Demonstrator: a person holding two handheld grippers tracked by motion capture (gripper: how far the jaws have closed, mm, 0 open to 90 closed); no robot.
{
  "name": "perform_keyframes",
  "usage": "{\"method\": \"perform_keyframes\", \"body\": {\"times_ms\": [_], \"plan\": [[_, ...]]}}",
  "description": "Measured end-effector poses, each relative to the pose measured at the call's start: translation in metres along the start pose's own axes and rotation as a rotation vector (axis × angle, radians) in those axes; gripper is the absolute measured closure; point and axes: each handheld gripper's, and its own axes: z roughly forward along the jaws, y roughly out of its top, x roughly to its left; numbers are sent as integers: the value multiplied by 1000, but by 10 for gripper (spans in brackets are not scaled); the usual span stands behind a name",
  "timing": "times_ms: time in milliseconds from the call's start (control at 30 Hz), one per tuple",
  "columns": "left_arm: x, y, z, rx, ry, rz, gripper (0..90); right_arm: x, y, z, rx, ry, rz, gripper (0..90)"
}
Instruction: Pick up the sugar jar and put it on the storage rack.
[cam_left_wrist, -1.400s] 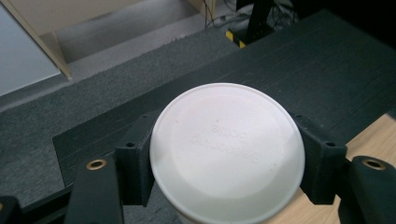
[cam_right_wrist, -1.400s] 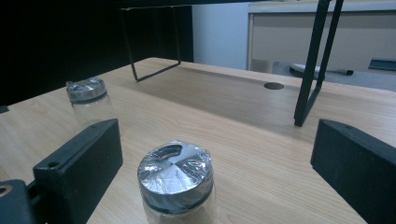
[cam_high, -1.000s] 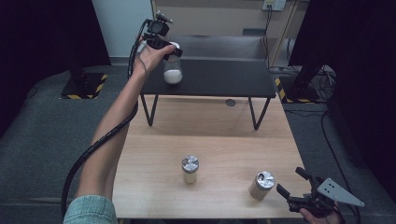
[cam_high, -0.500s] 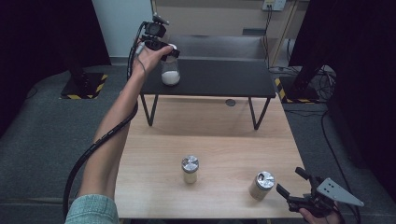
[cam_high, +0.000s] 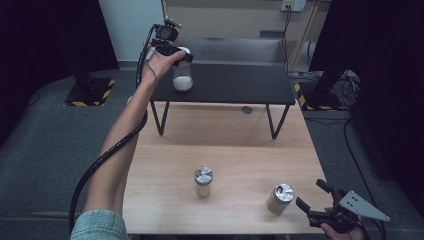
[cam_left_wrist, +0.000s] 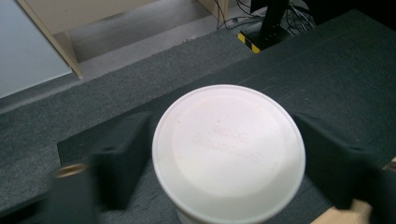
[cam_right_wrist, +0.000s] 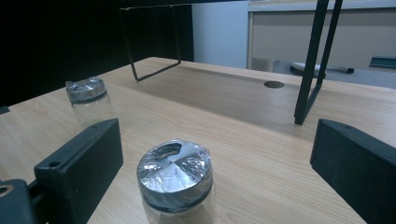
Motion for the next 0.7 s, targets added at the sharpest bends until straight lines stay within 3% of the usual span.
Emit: {"method": "perform_keyframes", "body": {"times_ms": [67,167,300,367,533,700], "plan": [[-5,-3,-1,-19,21,9,98,0,0,0,1,-1,-1,32],[-5,-6,-3,-48,10,-5,67,1,0,0,3,-1,-1,32],[-4,-12,-15,-103,4,24,60,1,0,0,2,-2,-1,32],[-2,-15,-22,-121,-10,24,60,1,1,0,2,-1,-1,32],[0,-34,-44,-219,-75,28,60,2,1,0,4,1,-7,32],[-3,-59,-73,-300,-132,72,59,2,1,0,3,-3,-9,32]]}}
